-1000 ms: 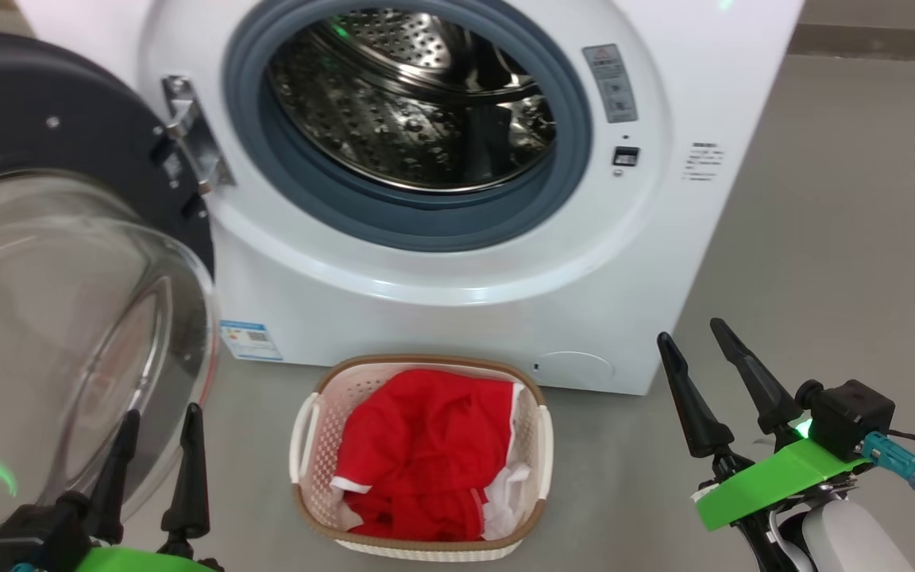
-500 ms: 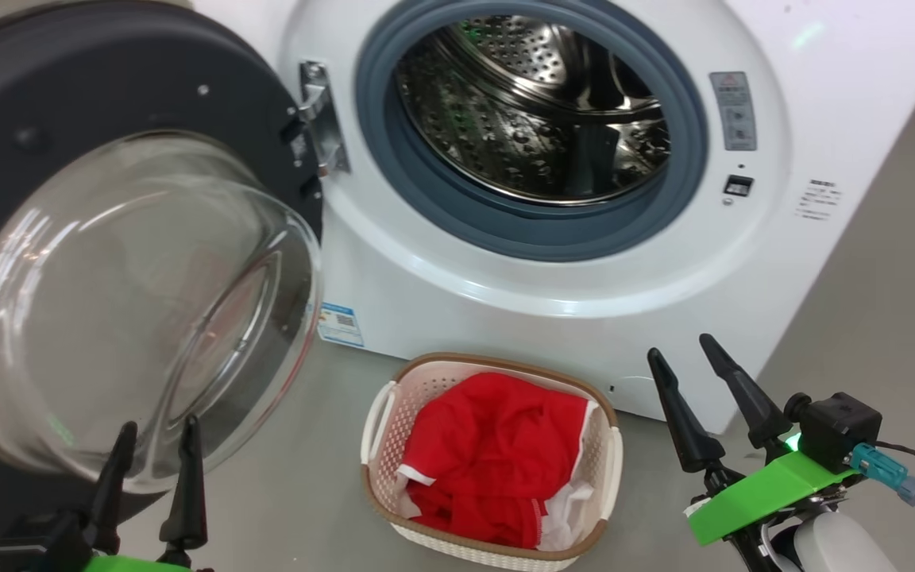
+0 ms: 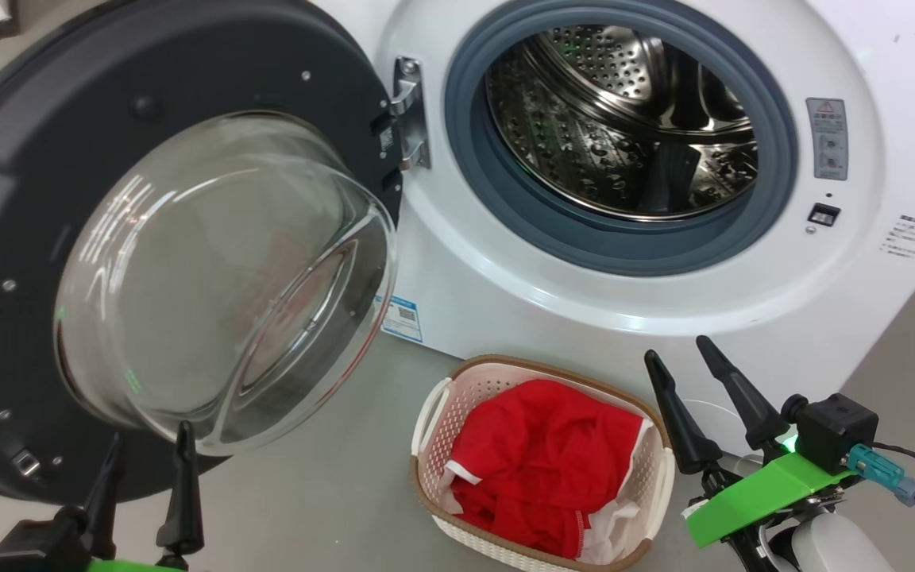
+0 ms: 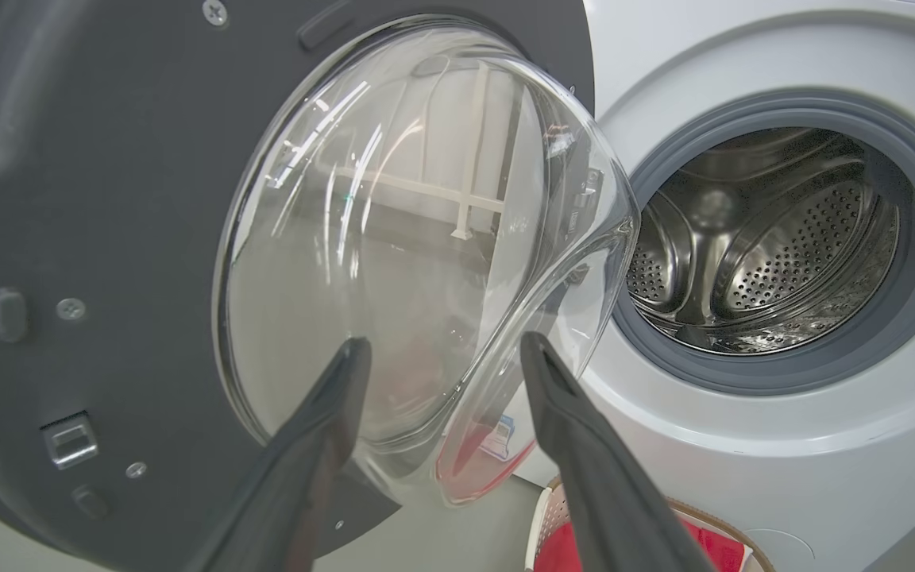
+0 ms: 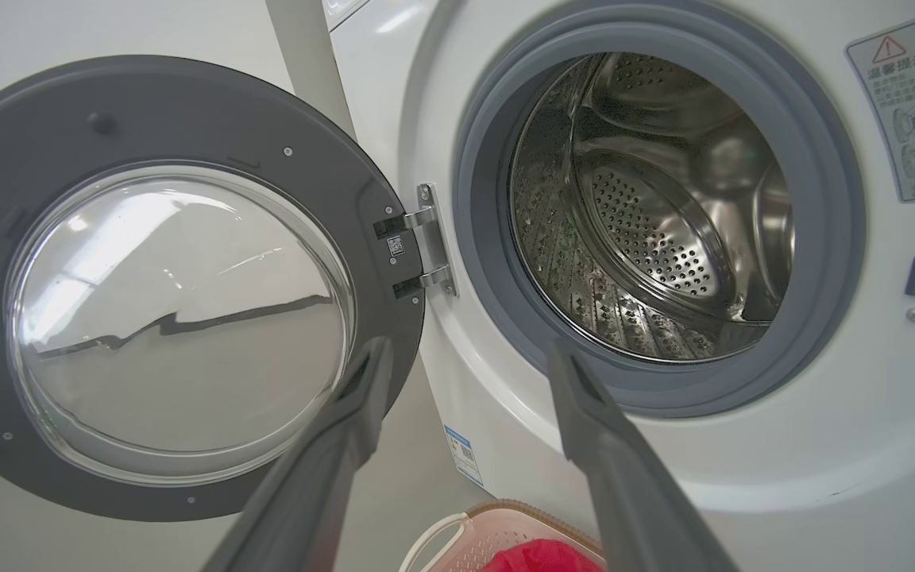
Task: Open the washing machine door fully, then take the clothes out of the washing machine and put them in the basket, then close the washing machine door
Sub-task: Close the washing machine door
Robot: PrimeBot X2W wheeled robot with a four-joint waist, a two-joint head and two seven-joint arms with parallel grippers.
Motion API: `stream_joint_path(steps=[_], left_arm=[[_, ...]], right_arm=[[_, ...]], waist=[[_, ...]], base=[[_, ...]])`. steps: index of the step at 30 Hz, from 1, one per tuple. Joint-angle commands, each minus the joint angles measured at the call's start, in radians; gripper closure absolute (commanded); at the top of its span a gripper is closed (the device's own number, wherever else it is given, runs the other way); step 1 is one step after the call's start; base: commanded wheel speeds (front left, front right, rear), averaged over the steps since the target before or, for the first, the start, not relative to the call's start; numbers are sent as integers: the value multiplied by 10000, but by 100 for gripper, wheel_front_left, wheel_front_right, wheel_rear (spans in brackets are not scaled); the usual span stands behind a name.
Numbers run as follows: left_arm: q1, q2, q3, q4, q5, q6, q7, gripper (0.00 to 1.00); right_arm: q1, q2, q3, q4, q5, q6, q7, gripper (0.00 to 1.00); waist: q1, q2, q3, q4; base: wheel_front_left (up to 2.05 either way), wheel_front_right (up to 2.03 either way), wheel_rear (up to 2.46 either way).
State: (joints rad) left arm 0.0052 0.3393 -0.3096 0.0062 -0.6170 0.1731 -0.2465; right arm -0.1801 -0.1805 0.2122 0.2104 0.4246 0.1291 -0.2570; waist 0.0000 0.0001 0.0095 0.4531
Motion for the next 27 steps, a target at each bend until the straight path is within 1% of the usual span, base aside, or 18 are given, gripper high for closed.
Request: stream_joint_path(steps=[1,9,16,27], left_arm=[[-223,226,416,-230,77,119,-39,0],[-135,238,491,-202,139,344,-47,0],[-55,170,599,-282,196,592,-69,0],[-57,185,605,-308,217,678,-79,0]], right_arm=[[-11,-19,215,-212,64,16,-48,0],[-83,4,338,-152,98,16,-48,0],[-200,12,444,-96,131,16,-48,0],[-185,-4,446,-100,186,16,-48,0]], waist=[[0,-1,-8,210],[0,-1,-48,578],[0,-1,-26,606],[0,-1,-20,589]], base=[[0,0,0],[0,0,0],[0,0,0],[0,0,0]])
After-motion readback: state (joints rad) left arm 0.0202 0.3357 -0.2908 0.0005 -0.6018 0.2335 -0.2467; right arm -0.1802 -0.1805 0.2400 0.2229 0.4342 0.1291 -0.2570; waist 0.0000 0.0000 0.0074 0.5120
